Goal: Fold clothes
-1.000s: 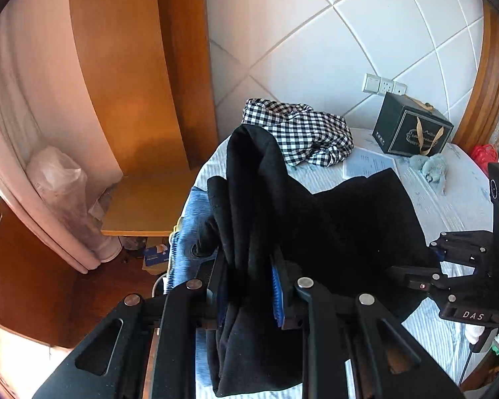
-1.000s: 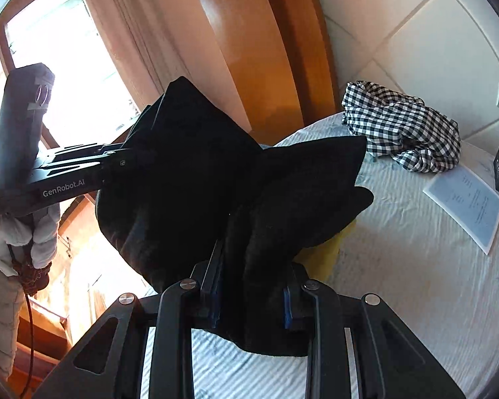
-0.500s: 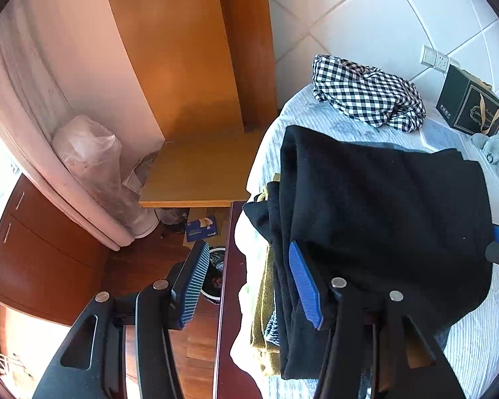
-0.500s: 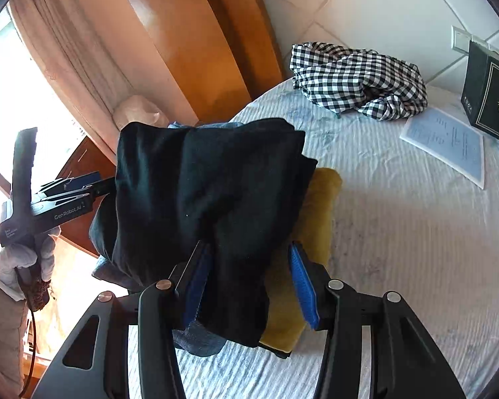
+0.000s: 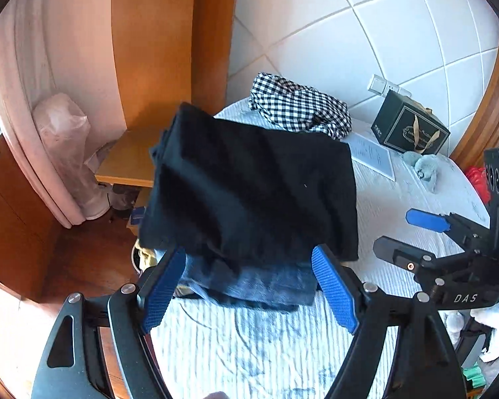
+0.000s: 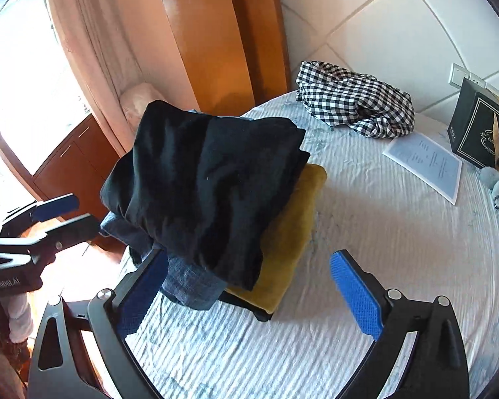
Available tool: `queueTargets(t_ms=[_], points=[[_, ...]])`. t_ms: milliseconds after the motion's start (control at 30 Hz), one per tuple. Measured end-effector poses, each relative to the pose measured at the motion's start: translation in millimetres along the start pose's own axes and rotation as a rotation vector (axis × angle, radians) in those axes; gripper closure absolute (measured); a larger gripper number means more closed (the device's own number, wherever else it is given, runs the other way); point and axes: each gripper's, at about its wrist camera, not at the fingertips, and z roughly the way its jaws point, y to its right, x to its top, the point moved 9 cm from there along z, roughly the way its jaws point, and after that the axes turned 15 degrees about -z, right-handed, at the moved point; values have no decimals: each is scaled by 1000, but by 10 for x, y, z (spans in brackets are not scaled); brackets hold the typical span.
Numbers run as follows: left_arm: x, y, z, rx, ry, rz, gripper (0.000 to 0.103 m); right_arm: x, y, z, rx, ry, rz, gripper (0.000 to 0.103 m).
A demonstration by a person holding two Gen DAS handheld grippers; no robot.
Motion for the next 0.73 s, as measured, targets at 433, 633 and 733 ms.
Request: queueTargets(t_ms=[433, 633, 733], points=[[-258, 290, -57, 57, 29, 23, 23, -206, 42, -254, -21, 34, 1, 1], [-238, 276, -118, 76, 58, 18, 23, -232, 57, -346, -32, 55, 6, 1], [-228, 270, -148, 86, 73, 15, 23, -262, 101, -389, -49, 65, 25, 1]])
